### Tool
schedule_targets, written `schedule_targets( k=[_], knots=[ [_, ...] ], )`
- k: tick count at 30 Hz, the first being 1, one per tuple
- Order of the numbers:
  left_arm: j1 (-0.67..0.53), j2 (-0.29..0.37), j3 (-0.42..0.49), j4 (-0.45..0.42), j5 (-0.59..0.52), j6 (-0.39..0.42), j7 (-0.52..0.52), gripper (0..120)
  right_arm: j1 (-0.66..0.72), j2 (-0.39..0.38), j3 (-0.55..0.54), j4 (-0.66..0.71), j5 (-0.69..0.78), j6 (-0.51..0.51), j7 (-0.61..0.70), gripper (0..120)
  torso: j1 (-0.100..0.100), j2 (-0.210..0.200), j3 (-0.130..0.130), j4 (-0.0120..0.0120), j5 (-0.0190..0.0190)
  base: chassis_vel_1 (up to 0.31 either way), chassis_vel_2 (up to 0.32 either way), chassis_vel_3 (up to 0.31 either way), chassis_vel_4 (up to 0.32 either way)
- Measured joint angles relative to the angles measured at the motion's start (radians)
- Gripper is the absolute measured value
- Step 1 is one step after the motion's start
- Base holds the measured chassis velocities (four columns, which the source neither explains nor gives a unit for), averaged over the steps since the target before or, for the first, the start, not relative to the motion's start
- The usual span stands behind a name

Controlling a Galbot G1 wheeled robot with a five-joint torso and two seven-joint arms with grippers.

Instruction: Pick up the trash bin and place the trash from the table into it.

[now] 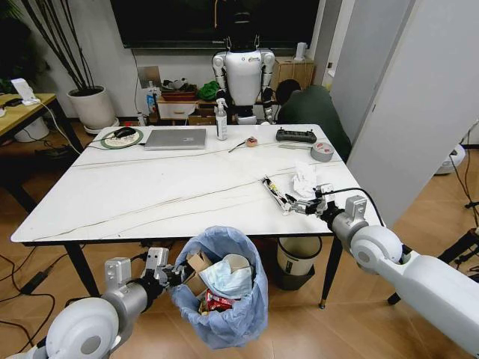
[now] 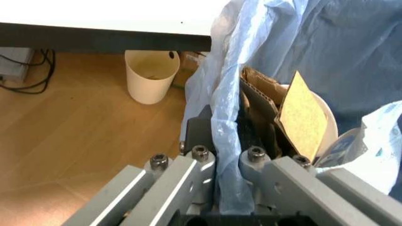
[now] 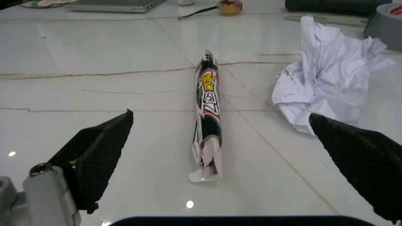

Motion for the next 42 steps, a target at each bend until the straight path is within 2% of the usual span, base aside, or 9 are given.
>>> schedule_targets(
  k=[13, 42],
  knots=[
    [0.012, 0.005, -0.02, 0.002, -0.002, 0.002, -0.003, 0, 0.057, 0.094, -0.026, -0.139, 0.005, -0.009, -0.066, 100, 0.0, 0.0, 0.0, 0.0003, 0.0001, 0.0, 0.0, 0.0, 0.0],
    [0.011, -0.017, -0.023, -0.006, 0.005, 0.002, -0.006, 0, 0.078, 0.152, -0.054, -0.238, 0.004, -0.01, -0.109, 100, 0.0, 0.0, 0.0, 0.0002, 0.0001, 0.0, 0.0, 0.0, 0.0]
  ],
)
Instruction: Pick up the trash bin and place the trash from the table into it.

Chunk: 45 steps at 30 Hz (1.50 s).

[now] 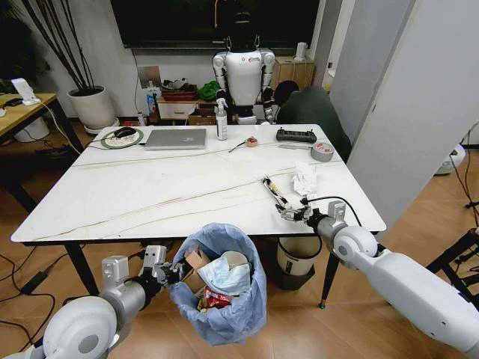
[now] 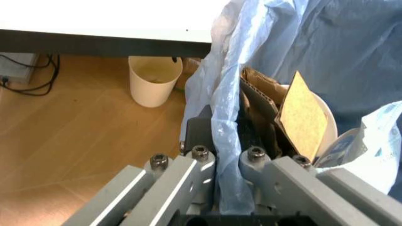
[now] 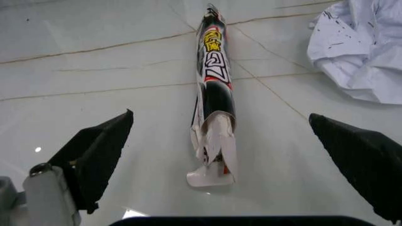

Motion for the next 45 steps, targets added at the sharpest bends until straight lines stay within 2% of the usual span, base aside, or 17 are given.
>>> schedule_targets(
  k=[6, 9, 10, 15, 18, 20, 22, 23, 27, 32, 39, 45],
  knots=[
    [-0.001, -0.001, 0.001, 0.0, 0.0, 0.0, 0.0, 0, 0.006, 0.012, -0.005, -0.021, 0.0, 0.003, -0.013, 90, 0.0, 0.0, 0.0, 0.0001, 0.0, 0.0, 0.0, 0.0, 0.0],
    [0.0, -0.003, 0.002, 0.0, 0.0, -0.001, 0.0, 0, 0.007, 0.013, -0.005, -0.031, 0.0, 0.006, -0.016, 74, 0.0, 0.0, 0.0, 0.0, 0.0, 0.0, 0.0, 0.0, 0.0],
    [0.0, -0.003, 0.002, 0.0, 0.0, -0.001, 0.0, 0, 0.007, 0.013, -0.005, -0.031, 0.0, 0.006, -0.016, 74, 0.0, 0.0, 0.0, 0.0, 0.0, 0.0, 0.0, 0.0, 0.0],
    [-0.001, -0.002, 0.004, 0.002, 0.0, -0.001, 0.001, 0, 0.001, 0.008, -0.002, -0.032, 0.0, 0.007, -0.016, 52, 0.0, 0.0, 0.0, 0.0, 0.0, 0.0, 0.0, 0.0, 0.0],
    [-0.002, -0.002, 0.004, 0.003, 0.0, -0.002, 0.001, 0, 0.0, 0.005, -0.002, -0.031, 0.0, 0.007, -0.016, 46, 0.0, 0.0, 0.0, 0.0, 0.0, 0.0, 0.0, 0.0, 0.0],
    [-0.005, -0.003, 0.005, 0.006, 0.0, -0.002, 0.001, 0, -0.003, 0.003, -0.002, -0.03, 0.0, 0.007, -0.017, 34, 0.0, 0.0, 0.0, 0.0, 0.0, 0.0, 0.0, 0.0, 0.0],
    [-0.007, -0.003, 0.005, 0.007, 0.0, -0.002, 0.001, 0, -0.005, 0.001, -0.004, -0.028, 0.0, 0.006, -0.017, 27, 0.0, 0.0, 0.0, 0.0, 0.0, 0.0, 0.0, 0.0, 0.0],
    [-0.01, -0.004, 0.005, 0.008, 0.0, -0.003, 0.001, 0, -0.01, -0.005, -0.009, -0.022, 0.0, 0.007, -0.025, 15, 0.0, 0.0, 0.0, -0.0001, -0.0001, 0.0, 0.0, 0.0, 0.0],
    [-0.014, -0.007, 0.006, 0.01, -0.001, -0.003, 0.002, 0, -0.007, -0.013, -0.013, -0.016, 0.001, 0.011, -0.032, 1, 0.0, 0.0, 0.0, 0.0, 0.0, 0.0, 0.0, 0.0, 0.0],
    [-0.022, -0.014, 0.014, 0.014, -0.001, -0.003, 0.003, 0, 0.006, -0.028, -0.011, 0.004, 0.019, 0.022, -0.041, 0, 0.0, 0.0, 0.0, 0.0001, 0.0002, 0.0, 0.0, 0.0, 0.0],
    [-0.026, -0.02, 0.024, 0.012, 0.003, -0.003, 0.004, 0, 0.004, -0.112, 0.016, 0.135, 0.03, 0.069, -0.069, 0, 0.0, 0.0, 0.0, -0.0001, 0.0001, 0.0, 0.0, 0.0, 0.0],
    [-0.043, -0.022, 0.049, 0.001, 0.003, 0.01, 0.001, 0, -0.007, -0.334, 0.048, 0.406, -0.07, 0.175, -0.222, 0, 0.0, 0.0, 0.0, -0.0001, 0.0002, 0.0, 0.0, 0.0, 0.0]
  ],
)
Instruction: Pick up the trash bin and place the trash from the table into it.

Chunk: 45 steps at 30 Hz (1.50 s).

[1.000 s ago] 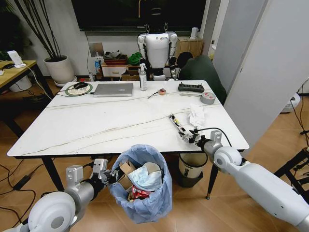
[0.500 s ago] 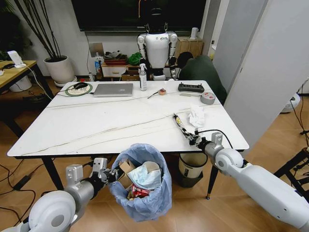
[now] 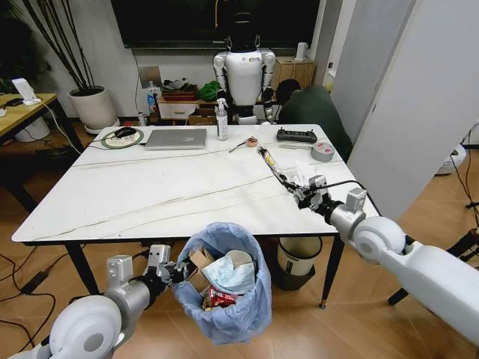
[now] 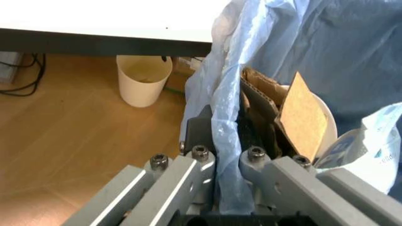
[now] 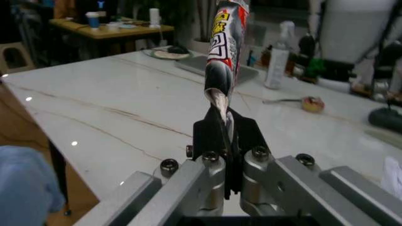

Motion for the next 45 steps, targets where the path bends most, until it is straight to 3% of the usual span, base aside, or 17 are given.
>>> schedule_targets(
  k=[1, 8, 12, 19, 25, 31, 45],
  knots=[
    [0.0, 0.0, 0.0, 0.0, 0.0, 0.0, 0.0, 0, 0.0, 0.0, 0.0, 0.0, 0.0, 0.0, 0.0, 0, 0.0, 0.0, 0.0, 0.0, 0.0, 0.0, 0.0, 0.0, 0.0],
    [-0.006, -0.005, 0.004, -0.003, 0.0, 0.001, 0.0, 0, -0.019, -0.22, -0.004, 0.268, -0.08, 0.016, -0.112, 0, 0.0, 0.0, 0.0, 0.0001, -0.0001, 0.0, 0.0, 0.0, 0.0],
    [-0.003, -0.005, 0.004, -0.007, 0.0, 0.003, 0.0, 0, -0.006, -0.28, -0.002, 0.323, -0.131, 0.004, -0.162, 0, 0.0, 0.0, 0.0, 0.0, -0.0002, 0.0, 0.0, 0.0, 0.0],
    [-0.005, -0.003, 0.0, -0.002, 0.001, 0.004, 0.0, 0, 0.053, -0.349, 0.016, 0.342, -0.354, 0.04, -0.287, 0, 0.0, 0.0, 0.0, 0.0001, -0.0002, 0.0, 0.0, 0.0, 0.0],
    [-0.01, -0.003, 0.001, 0.005, -0.002, 0.004, -0.001, 0, 0.094, -0.366, 0.023, 0.372, -0.472, 0.065, -0.339, 0, 0.0, 0.0, 0.0, 0.0001, -0.0003, 0.0, 0.0, 0.0, 0.0],
    [-0.022, -0.003, 0.004, 0.006, -0.017, 0.004, -0.006, 0, 0.136, -0.344, 0.027, 0.366, -0.716, 0.093, -0.398, 0, 0.0, 0.0, 0.0, 0.0001, -0.0002, 0.0, 0.0, 0.0, 0.0],
    [-0.024, -0.008, 0.004, 0.005, -0.03, 0.004, -0.003, 0, 0.127, -0.284, 0.02, 0.333, -0.871, 0.153, -0.463, 0, 0.0, 0.0, 0.0, 0.0001, -0.0002, 0.0, 0.0, 0.0, 0.0]
  ],
)
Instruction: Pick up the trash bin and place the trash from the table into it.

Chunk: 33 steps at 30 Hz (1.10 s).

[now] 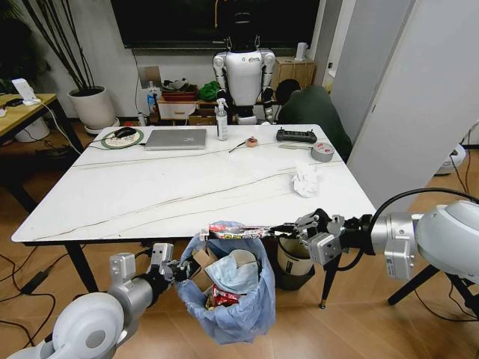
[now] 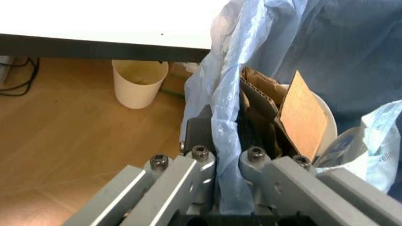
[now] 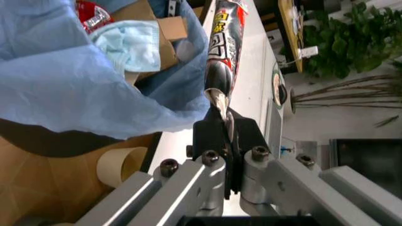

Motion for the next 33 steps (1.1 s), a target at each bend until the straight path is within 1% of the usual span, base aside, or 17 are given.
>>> schedule_targets(
  k=[6, 16, 17, 19, 20, 24, 25, 26, 32, 33],
  knots=[
    [-0.003, -0.005, 0.004, -0.001, -0.008, -0.001, 0.001, 0, -0.017, 0.032, -0.012, -0.002, 0.002, -0.002, 0.01, 0, 0.0, 0.0, 0.0, 0.0, 0.0, 0.0, 0.0, 0.0, 0.0],
    [-0.002, -0.006, 0.005, -0.004, -0.011, -0.002, 0.003, 0, -0.026, 0.06, -0.031, -0.027, 0.006, 0.001, 0.018, 0, 0.0, 0.0, 0.0, 0.0001, 0.0001, 0.0, 0.0, 0.0, 0.0],
    [-0.002, -0.006, 0.005, -0.004, -0.012, -0.002, 0.003, 0, -0.029, 0.064, -0.034, -0.031, 0.006, 0.002, 0.021, 2, 0.0, 0.0, 0.0, 0.0001, 0.0, 0.0, 0.0, 0.0, 0.0],
    [-0.002, -0.006, 0.005, -0.004, -0.014, -0.002, 0.004, 0, -0.036, 0.066, -0.036, -0.037, 0.007, 0.009, 0.027, 10, 0.0, 0.0, 0.0, 0.0001, 0.0, 0.0, 0.0, 0.0, 0.0],
    [-0.002, -0.006, 0.005, -0.004, -0.014, -0.002, 0.004, 0, -0.036, 0.066, -0.036, -0.037, 0.007, 0.009, 0.027, 10, 0.0, 0.0, 0.0, 0.0001, 0.0, 0.0, 0.0, 0.0, 0.0],
    [-0.005, -0.005, 0.006, -0.004, -0.016, -0.002, 0.005, 0, -0.044, 0.077, -0.041, -0.046, 0.003, 0.017, 0.032, 28, 0.0, 0.0, 0.0, 0.0, 0.0001, 0.0, 0.0, 0.0, 0.0],
    [-0.006, -0.005, 0.007, -0.004, -0.016, -0.001, 0.005, 0, -0.044, 0.078, -0.041, -0.046, 0.003, 0.017, 0.033, 32, 0.0, 0.0, 0.0, 0.0001, 0.0001, 0.0, 0.0, 0.0, 0.0],
    [-0.006, -0.005, 0.007, -0.004, -0.016, -0.001, 0.005, 0, -0.044, 0.078, -0.041, -0.046, 0.003, 0.017, 0.033, 32, 0.0, 0.0, 0.0, 0.0001, 0.0001, 0.0, 0.0, 0.0, 0.0],
    [-0.003, -0.005, 0.007, -0.004, -0.014, 0.003, 0.004, 0, -0.048, 0.073, -0.041, -0.047, 0.005, 0.02, 0.033, 58, 0.0, 0.0, 0.0, 0.0, 0.0, 0.0, 0.0, 0.0, 0.0],
    [-0.003, -0.005, 0.007, -0.004, -0.014, 0.003, 0.004, 0, -0.048, 0.073, -0.041, -0.047, 0.005, 0.02, 0.033, 58, 0.0, 0.0, 0.0, 0.0, 0.0, 0.0, 0.0, 0.0, 0.0]
  ],
)
